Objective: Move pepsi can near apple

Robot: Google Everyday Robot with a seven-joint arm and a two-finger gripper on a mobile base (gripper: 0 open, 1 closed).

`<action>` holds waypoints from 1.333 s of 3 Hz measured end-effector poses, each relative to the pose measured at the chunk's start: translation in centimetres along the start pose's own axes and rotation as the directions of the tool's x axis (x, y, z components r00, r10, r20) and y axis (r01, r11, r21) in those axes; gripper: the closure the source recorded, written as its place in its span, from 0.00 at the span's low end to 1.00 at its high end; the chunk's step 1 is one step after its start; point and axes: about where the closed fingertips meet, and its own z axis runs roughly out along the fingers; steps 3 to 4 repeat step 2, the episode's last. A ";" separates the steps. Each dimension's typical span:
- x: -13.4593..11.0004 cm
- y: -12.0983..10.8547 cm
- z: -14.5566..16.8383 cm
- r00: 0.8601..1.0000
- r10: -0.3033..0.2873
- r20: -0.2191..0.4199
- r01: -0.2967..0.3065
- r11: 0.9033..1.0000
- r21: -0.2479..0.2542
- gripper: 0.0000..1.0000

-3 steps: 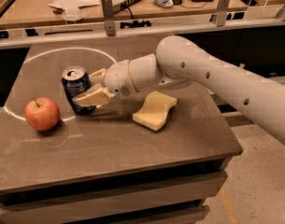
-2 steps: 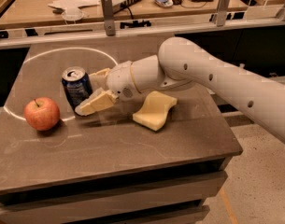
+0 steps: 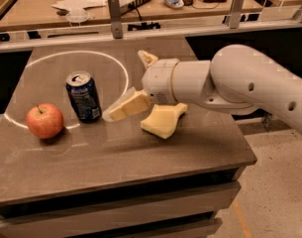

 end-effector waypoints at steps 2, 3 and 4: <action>0.7 -0.7 -0.8 1.000 0.004 -0.008 -0.004 1.000 0.016 0.00; 0.7 -0.7 -0.8 1.000 0.004 -0.008 -0.004 1.000 0.016 0.00; 0.7 -0.7 -0.8 1.000 0.004 -0.008 -0.004 1.000 0.016 0.00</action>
Offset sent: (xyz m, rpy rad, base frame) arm 0.0050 -0.0210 -0.0009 -0.0042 -0.0028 -0.0380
